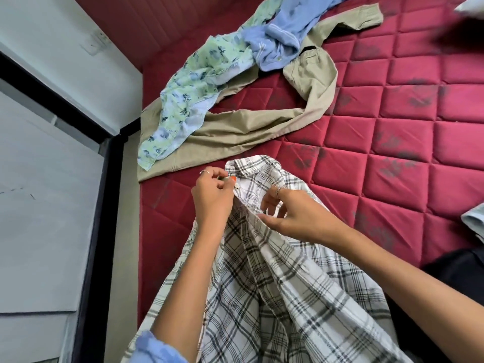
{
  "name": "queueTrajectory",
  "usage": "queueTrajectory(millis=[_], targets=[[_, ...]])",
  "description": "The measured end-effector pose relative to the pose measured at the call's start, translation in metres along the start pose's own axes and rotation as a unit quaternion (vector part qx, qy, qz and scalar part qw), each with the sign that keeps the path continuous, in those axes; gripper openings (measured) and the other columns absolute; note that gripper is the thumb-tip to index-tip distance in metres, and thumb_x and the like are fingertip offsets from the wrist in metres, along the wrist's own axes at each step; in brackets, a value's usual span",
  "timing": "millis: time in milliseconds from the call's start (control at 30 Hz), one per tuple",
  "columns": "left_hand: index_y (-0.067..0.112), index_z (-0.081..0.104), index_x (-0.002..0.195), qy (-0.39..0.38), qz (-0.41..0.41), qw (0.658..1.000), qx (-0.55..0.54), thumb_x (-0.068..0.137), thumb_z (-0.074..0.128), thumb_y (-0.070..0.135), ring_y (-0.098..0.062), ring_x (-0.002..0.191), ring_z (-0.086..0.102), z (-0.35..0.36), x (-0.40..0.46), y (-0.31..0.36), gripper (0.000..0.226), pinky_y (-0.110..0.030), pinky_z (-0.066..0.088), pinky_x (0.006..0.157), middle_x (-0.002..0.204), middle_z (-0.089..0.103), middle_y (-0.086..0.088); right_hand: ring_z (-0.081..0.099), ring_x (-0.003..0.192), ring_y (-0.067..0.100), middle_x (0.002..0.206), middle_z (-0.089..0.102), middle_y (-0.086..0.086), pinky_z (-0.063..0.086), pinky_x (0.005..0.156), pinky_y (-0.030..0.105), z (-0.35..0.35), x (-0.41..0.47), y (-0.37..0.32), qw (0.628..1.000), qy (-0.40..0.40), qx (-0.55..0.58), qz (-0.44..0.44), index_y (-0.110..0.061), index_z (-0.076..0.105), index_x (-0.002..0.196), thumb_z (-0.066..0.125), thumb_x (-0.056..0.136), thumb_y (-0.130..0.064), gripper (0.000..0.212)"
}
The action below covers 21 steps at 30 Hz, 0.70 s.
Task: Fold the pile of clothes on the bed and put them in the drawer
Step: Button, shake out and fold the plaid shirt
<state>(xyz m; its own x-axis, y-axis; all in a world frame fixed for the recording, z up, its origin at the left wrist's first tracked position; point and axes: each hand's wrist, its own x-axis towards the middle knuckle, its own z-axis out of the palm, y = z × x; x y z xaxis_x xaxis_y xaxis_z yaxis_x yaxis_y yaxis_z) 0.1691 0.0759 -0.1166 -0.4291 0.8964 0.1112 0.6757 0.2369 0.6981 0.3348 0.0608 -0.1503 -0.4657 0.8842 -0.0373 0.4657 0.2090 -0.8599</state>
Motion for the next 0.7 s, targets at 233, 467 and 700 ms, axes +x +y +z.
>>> queueTrajectory(millis=[233, 467, 700], targets=[[0.02, 0.056, 0.086, -0.041, 0.068, 0.994, 0.081, 0.089, 0.064, 0.016, -0.006, 0.055, 0.057, 0.012, -0.002, 0.003, 0.009, -0.017, 0.037, 0.053, 0.054, 0.06, 0.008, 0.057, 0.063, 0.007, 0.076, 0.066, -0.004, 0.042, 0.059, 0.022, 0.001, 0.0, -0.002, 0.998, -0.017, 0.043, 0.03, -0.022, 0.058, 0.08, 0.064, 0.085, -0.051, 0.03], [0.01, 0.057, 0.109, -0.036, 0.027, 0.998, -0.039, 0.099, 0.044, 0.009, 0.001, 0.071, 0.065, 0.004, -0.052, -0.026, 0.016, -0.027, 0.056, 0.066, 0.088, 0.062, 0.03, 0.048, 0.058, 0.007, 0.068, 0.056, 0.001, 0.041, 0.057, 0.02, 0.001, 0.008, 0.008, 0.972, -0.036, 0.212, 0.098, -0.014, 0.059, 0.075, 0.065, 0.09, -0.012, 0.016], [0.019, 0.061, 0.097, -0.08, -0.073, 0.994, 0.02, 0.096, 0.039, -0.005, -0.01, 0.085, 0.062, 0.0, -0.093, -0.065, 0.032, -0.008, 0.046, 0.061, 0.09, 0.063, 0.006, 0.04, 0.063, 0.015, 0.075, 0.051, 0.009, 0.033, 0.053, 0.023, 0.0, 0.006, 0.014, 0.926, -0.064, 0.341, 0.148, -0.008, 0.056, 0.086, 0.063, 0.09, -0.005, 0.009]])
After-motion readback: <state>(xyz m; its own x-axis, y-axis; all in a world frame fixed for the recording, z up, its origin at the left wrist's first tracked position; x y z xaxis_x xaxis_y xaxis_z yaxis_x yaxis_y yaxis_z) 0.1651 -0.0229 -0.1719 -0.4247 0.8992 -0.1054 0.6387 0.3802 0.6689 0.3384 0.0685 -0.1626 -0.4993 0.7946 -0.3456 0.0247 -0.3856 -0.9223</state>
